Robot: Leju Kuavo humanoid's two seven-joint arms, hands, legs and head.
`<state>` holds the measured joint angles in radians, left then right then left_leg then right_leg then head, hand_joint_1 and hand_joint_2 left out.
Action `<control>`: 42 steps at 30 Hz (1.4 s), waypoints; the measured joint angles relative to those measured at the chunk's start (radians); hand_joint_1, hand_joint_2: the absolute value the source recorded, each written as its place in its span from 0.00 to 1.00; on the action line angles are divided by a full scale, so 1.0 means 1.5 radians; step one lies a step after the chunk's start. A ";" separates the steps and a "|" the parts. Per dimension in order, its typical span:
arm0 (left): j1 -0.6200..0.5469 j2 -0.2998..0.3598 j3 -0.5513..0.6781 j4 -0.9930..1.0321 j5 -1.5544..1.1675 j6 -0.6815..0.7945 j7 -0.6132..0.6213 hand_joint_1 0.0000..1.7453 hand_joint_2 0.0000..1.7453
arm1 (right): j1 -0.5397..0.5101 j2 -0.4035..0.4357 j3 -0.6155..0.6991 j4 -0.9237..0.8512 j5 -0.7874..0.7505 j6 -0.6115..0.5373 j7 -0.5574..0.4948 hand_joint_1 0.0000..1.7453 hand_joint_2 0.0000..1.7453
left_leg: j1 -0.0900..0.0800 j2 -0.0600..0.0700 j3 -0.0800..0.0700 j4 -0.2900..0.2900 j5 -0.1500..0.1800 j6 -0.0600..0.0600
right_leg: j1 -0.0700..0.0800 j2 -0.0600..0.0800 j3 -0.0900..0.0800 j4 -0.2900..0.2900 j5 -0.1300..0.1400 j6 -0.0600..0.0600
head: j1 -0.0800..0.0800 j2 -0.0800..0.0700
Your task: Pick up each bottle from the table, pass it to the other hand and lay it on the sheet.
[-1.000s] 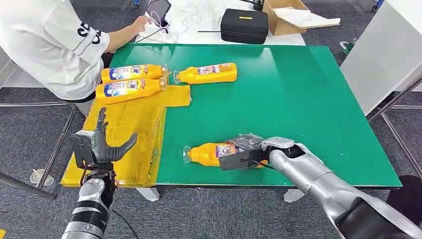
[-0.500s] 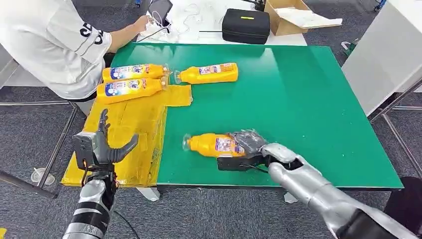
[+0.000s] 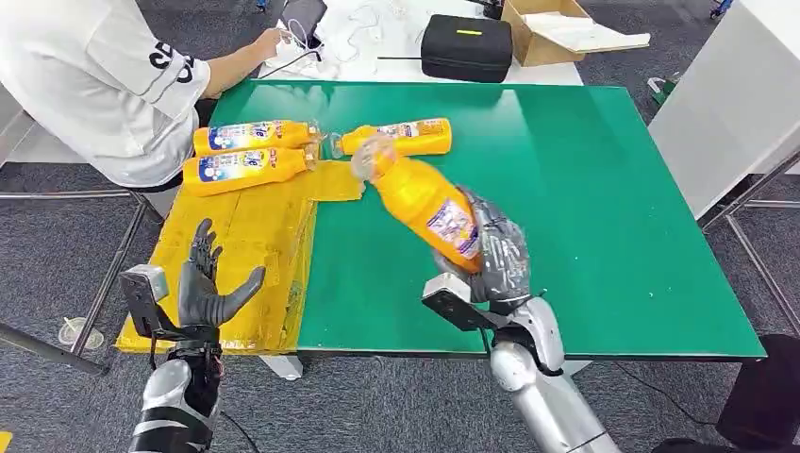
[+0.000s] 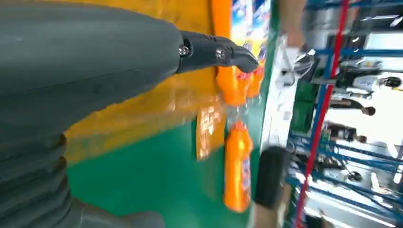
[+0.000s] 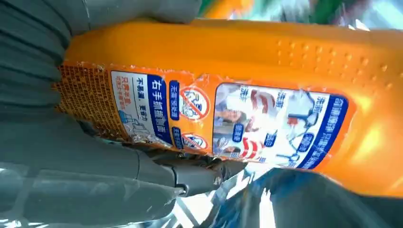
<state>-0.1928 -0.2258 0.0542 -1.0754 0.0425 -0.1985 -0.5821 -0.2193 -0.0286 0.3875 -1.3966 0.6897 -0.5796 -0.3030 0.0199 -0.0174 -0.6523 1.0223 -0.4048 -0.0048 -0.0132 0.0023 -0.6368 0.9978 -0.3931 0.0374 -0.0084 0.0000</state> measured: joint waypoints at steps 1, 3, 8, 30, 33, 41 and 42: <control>0.002 -0.002 -0.001 -0.006 0.015 -0.013 0.006 0.00 1.00 | 0.009 0.009 -0.014 -0.007 -0.010 -0.009 -0.014 1.00 1.00 | 0.000 0.000 0.000 0.000 0.000 0.000 | 0.000 0.000 0.000 0.000 0.000 0.000 | 0.000 0.000; 0.007 -0.004 -0.014 -0.019 0.043 -0.039 0.021 0.00 1.00 | 0.032 0.028 -0.056 -0.023 -0.049 -0.020 -0.062 1.00 1.00 | 0.000 0.000 0.000 0.000 0.000 0.000 | 0.000 0.000 0.000 0.000 0.000 0.000 | 0.000 0.000; 0.010 -0.004 -0.064 -0.028 0.123 -0.124 0.051 0.00 1.00 | 0.055 0.068 -0.112 -0.011 -0.114 0.018 -0.158 1.00 1.00 | 0.000 0.001 0.000 0.000 0.000 0.000 | 0.000 0.000 0.000 0.000 0.000 0.000 | 0.000 0.000; -0.019 0.013 -0.227 0.037 0.192 -0.235 0.064 0.00 1.00 | 0.002 0.199 0.005 0.314 -0.102 0.104 -0.259 1.00 1.00 | 0.000 0.001 0.000 0.000 0.000 0.000 | 0.000 0.000 -0.001 0.000 0.000 0.000 | 0.000 0.000; -0.024 0.014 -0.234 0.048 0.192 -0.231 0.065 0.00 1.00 | -0.009 0.209 0.029 0.342 -0.083 0.095 -0.250 1.00 1.00 | 0.000 0.001 0.000 0.000 0.000 0.000 | 0.000 0.001 -0.001 0.000 0.000 0.000 | 0.000 0.000; -0.030 0.025 -0.238 0.076 0.212 -0.237 0.067 1.00 1.00 | -0.038 0.222 0.076 0.413 -0.073 0.088 -0.224 1.00 1.00 | 0.000 0.001 0.000 0.000 0.000 0.000 | 0.000 0.001 -0.001 0.000 0.000 0.000 | 0.000 0.000; -0.030 0.027 -0.238 0.077 0.216 -0.239 0.067 1.00 1.00 | -0.040 0.222 0.078 0.419 -0.075 0.088 -0.223 1.00 1.00 | 0.000 0.001 0.000 0.000 0.000 0.000 | 0.000 0.001 -0.001 0.000 0.000 0.000 | 0.000 0.000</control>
<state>-0.2384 -0.1858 -0.3021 -0.9594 0.3665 -0.5577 -0.4822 -0.2796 0.3048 0.5043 -0.7680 0.5772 -0.4479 -0.6382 0.0203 -0.0152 -0.6526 1.0220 -0.4045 -0.0051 -0.0130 0.0032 -0.6382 0.9979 -0.3928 0.0373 -0.0080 0.0000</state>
